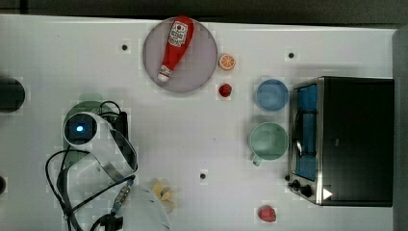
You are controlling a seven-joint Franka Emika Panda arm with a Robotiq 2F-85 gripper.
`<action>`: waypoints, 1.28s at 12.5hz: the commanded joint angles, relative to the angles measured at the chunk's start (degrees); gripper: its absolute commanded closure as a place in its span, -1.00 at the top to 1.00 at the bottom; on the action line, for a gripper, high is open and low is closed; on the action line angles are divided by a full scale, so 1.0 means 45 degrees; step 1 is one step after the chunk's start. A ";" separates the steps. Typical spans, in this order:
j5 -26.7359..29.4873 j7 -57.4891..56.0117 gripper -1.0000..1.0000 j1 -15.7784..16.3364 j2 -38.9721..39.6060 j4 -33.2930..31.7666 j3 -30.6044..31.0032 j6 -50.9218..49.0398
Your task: Drag strainer left to right.
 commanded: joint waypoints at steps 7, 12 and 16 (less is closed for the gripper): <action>-0.0043 0.0274 1.00 -0.0584 -0.0877 -0.0662 -0.1193 0.0132; -0.0043 -0.1266 1.00 -0.1482 -0.1755 -0.1762 -0.1628 0.0246; -0.0043 -0.2174 1.00 -0.2131 -0.1927 -0.2051 -0.2174 0.0264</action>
